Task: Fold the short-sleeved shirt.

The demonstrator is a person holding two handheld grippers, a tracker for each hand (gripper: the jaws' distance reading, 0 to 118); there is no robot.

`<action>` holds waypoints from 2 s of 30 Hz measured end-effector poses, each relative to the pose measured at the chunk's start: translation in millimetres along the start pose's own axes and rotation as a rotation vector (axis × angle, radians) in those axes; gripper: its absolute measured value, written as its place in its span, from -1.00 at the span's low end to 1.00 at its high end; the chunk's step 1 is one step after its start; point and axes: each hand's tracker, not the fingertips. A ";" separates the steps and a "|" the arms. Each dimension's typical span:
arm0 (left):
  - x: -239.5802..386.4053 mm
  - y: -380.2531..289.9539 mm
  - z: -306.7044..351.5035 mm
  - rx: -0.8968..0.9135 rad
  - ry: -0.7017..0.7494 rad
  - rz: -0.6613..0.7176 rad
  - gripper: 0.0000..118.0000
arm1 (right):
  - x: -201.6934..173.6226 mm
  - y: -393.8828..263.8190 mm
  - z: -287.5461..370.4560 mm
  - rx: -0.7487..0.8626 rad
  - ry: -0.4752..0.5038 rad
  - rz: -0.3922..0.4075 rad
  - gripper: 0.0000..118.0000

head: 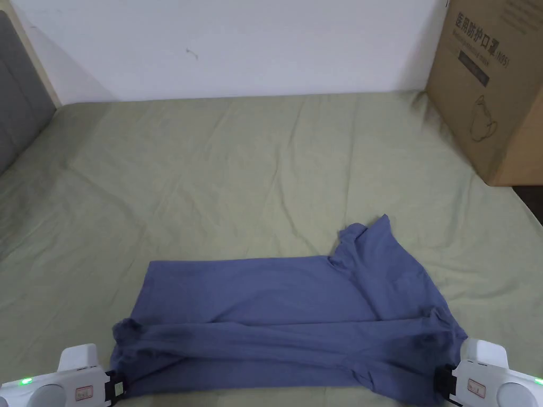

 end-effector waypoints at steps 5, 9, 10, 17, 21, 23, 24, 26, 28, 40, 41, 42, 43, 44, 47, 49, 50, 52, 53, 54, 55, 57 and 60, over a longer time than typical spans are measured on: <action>9.0 9.5 13.8 0.025 0.023 0.020 -0.12 | -15.0 13.6 28.2 0.072 -0.082 0.052 0.10; 36.1 25.6 61.3 0.214 -0.044 0.027 0.77 | -36.6 37.2 78.9 0.266 -0.051 0.101 0.54; 44.3 31.5 74.9 0.280 -0.054 0.020 0.76 | -45.0 45.1 94.2 0.317 -0.043 0.118 0.54; 105.6 58.3 154.5 0.718 -0.017 -0.097 0.76 | -99.1 77.1 177.6 0.680 -0.002 0.228 0.54; 129.1 64.7 171.7 0.859 -0.001 -0.130 0.75 | -122.0 80.9 198.6 0.807 -0.023 0.274 0.54; 139.0 65.1 174.1 0.893 0.020 -0.147 0.72 | -130.2 79.7 203.2 0.837 -0.036 0.292 0.53; 139.8 65.6 171.3 0.903 0.015 -0.159 0.68 | -132.7 78.8 204.5 0.840 -0.034 0.294 0.51; 145.9 62.6 168.9 0.916 0.024 -0.186 0.44 | -136.7 78.2 205.8 0.854 -0.028 0.300 0.40; 147.1 60.6 162.9 0.923 0.020 -0.210 -0.18 | -139.7 77.2 206.4 0.858 -0.024 0.302 0.07; 134.6 96.5 125.4 0.744 -0.042 -0.206 -1.00 | -137.4 98.0 180.7 0.800 -0.006 0.308 -1.00; 131.2 104.4 118.8 0.732 -0.037 -0.201 -1.00 | -137.2 101.2 177.6 0.793 -0.006 0.309 -1.00; 127.1 113.9 109.9 0.687 -0.032 -0.207 -1.00 | -137.4 104.5 174.3 0.788 -0.007 0.310 -1.00; 123.1 120.7 102.0 0.658 -0.030 -0.219 -1.00 | -137.5 107.6 171.3 0.784 -0.011 0.313 -1.00; 121.8 129.6 95.5 0.623 -0.025 -0.223 -1.00 | -137.5 111.3 167.5 0.779 -0.016 0.316 -1.00; 107.4 157.3 63.5 0.521 -0.030 -0.220 -1.00 | -138.5 123.5 154.4 0.760 -0.023 0.316 -1.00; 102.6 171.6 52.0 0.441 -0.034 -0.200 -1.00 | -139.8 130.3 145.7 0.746 -0.026 0.315 -1.00; 97.6 180.8 39.0 0.398 -0.043 -0.190 -1.00 | -140.4 133.2 141.5 0.740 -0.029 0.317 -1.00; 86.4 199.7 5.3 0.316 -0.053 -0.156 -1.00 | -141.8 139.6 131.7 0.728 -0.039 0.325 -1.00; 82.4 206.6 -7.0 0.288 -0.054 -0.142 -1.00 | -143.1 142.5 127.1 0.720 -0.041 0.327 -1.00; 77.7 215.9 -21.5 0.243 -0.059 -0.118 -1.00 | -144.0 145.1 122.4 0.712 -0.042 0.329 -1.00; 73.2 222.9 -35.6 0.184 -0.064 -0.097 -1.00 | -144.5 147.4 117.2 0.705 -0.044 0.328 -1.00; 65.6 230.8 -63.4 0.146 -0.054 -0.075 -0.72 | -145.7 151.7 107.1 0.688 -0.049 0.334 -1.00; 58.5 240.4 -93.6 0.040 0.011 -0.083 0.44 | -146.3 157.0 91.6 0.661 -0.053 0.334 -1.00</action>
